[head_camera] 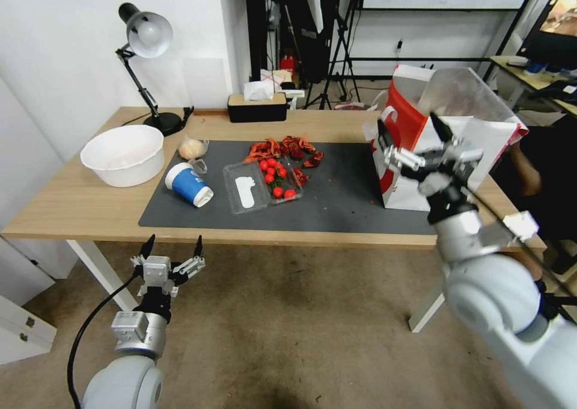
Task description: Pick up the trash from the table and place it into the takeout bag.
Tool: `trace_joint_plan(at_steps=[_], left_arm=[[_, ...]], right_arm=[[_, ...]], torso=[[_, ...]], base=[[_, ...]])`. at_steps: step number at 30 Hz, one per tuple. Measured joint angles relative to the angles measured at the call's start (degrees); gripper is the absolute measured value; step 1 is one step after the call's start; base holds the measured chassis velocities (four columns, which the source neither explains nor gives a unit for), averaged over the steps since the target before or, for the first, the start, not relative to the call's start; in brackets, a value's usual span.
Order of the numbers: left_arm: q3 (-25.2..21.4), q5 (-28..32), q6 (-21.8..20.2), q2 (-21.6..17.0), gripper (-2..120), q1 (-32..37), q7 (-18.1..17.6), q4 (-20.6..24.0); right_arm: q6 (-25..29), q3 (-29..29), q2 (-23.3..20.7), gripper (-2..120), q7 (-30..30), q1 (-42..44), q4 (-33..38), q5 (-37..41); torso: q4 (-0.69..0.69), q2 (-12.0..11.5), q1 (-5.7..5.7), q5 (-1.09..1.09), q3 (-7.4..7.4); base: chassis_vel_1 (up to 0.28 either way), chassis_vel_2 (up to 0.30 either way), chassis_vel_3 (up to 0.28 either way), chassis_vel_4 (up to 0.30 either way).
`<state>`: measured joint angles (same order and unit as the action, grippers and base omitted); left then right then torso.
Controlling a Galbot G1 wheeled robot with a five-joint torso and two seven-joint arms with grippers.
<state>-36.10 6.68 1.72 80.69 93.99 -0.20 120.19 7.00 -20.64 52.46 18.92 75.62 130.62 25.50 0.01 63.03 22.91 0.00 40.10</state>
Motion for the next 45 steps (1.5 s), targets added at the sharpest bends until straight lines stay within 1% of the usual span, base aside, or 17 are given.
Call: trace_joint_plan(at_steps=[1,2,4,5,6,8,10,11,14,15,19,28,42,45], left_arm=[[0.01,0.0,0.0,-0.06,100,-0.04,-0.01,-0.01],[0.01,0.0,0.0,-0.06,100,-0.04,-0.01,-0.01],[0.06,0.01,0.0,-0.2,100,-0.15,0.0,-0.16],[0.13,0.02,0.0,-0.3,100,-0.2,-0.01,-0.36],[0.13,0.02,0.0,-0.3,100,-0.2,-0.01,-0.36],[0.17,0.03,0.0,-0.47,100,-0.29,-0.01,-0.68],[0.27,0.06,0.04,-0.91,100,-0.47,0.0,-1.27],[0.27,0.06,0.04,-0.91,100,-0.47,0.0,-1.27],[0.32,0.15,0.1,-1.37,100,-0.67,0.01,-1.8],[0.32,0.15,0.1,-1.37,100,-0.67,0.01,-1.8],[0.48,0.22,0.22,-1.65,100,-0.95,0.02,-2.49],[0.43,0.21,0.25,-1.65,100,-1.11,0.03,-2.89],[0.21,0.12,0.5,-1.48,100,-0.95,0.01,-2.54],[1.02,1.36,0.51,-1.91,100,-1.67,-0.16,-1.93]], right_arm=[[0.73,0.0,1.47,100,0.38,2.22,0.01,-2.39],[0.73,0.0,1.47,100,0.38,2.22,0.01,-2.39],[1.97,0.27,3.66,100,1.23,5.75,0.0,-6.51],[2.85,0.71,5.45,100,2.05,8.41,-0.03,-9.65],[2.85,0.71,5.45,100,2.05,8.41,-0.03,-9.65],[3.69,1.16,7.19,100,3.28,11.19,-0.16,-12.42],[4.89,1.83,9.25,100,5.94,15.41,-0.74,-15.72],[4.89,1.83,9.25,100,5.94,15.41,-0.74,-15.72],[7.92,2.8,11.08,100,7.8,19.66,-3.06,-19.09],[7.92,2.8,11.08,100,7.8,19.66,-3.06,-19.09],[11.15,4.08,12.92,100,9.21,21.53,-7.56,-20.72],[13.11,4.97,14.32,100,10.15,21.15,-12.38,-19.7],[13.91,5.52,14.65,100,10.21,20.14,-14.44,-18.41],[13.93,5.48,14.64,100,10.23,20.03,-14.43,-18.34]], torso=[[-0.01,0.0,0.0,0.01,0.0],[-0.01,0.0,0.0,0.01,0.0],[-0.01,0.0,0.0,0.0,0.0],[-0.01,-0.01,0.0,0.0,0.0],[-0.01,-0.01,0.0,0.0,0.0],[-0.01,-0.01,0.0,0.0,0.0],[-0.01,-0.01,0.0,-0.01,0.0],[-0.01,-0.01,0.0,-0.01,0.0],[-0.01,-0.01,0.0,-0.01,0.0],[-0.01,-0.01,0.0,-0.01,0.0],[0.0,-0.01,0.0,0.0,0.01],[0.0,-0.01,0.01,0.0,0.01],[0.0,-0.01,0.01,0.0,0.01],[-0.01,-0.01,0.01,0.0,0.01]], base=[[0.0,0.0,0.0,0.0],[0.0,0.0,0.0,0.0],[0.0,0.0,0.0,0.0],[0.0,0.0,0.0,0.0],[0.0,0.0,0.0,0.0],[0.0,0.0,0.0,0.0],[0.0,0.0,0.0,0.0],[0.0,0.0,0.0,0.0],[0.0,0.0,0.0,0.0],[0.0,0.0,0.0,0.0],[0.0,0.0,0.0,0.0],[0.0,0.0,0.0,0.0],[0.0,0.0,0.0,0.0],[0.0,0.0,0.0,0.0]])
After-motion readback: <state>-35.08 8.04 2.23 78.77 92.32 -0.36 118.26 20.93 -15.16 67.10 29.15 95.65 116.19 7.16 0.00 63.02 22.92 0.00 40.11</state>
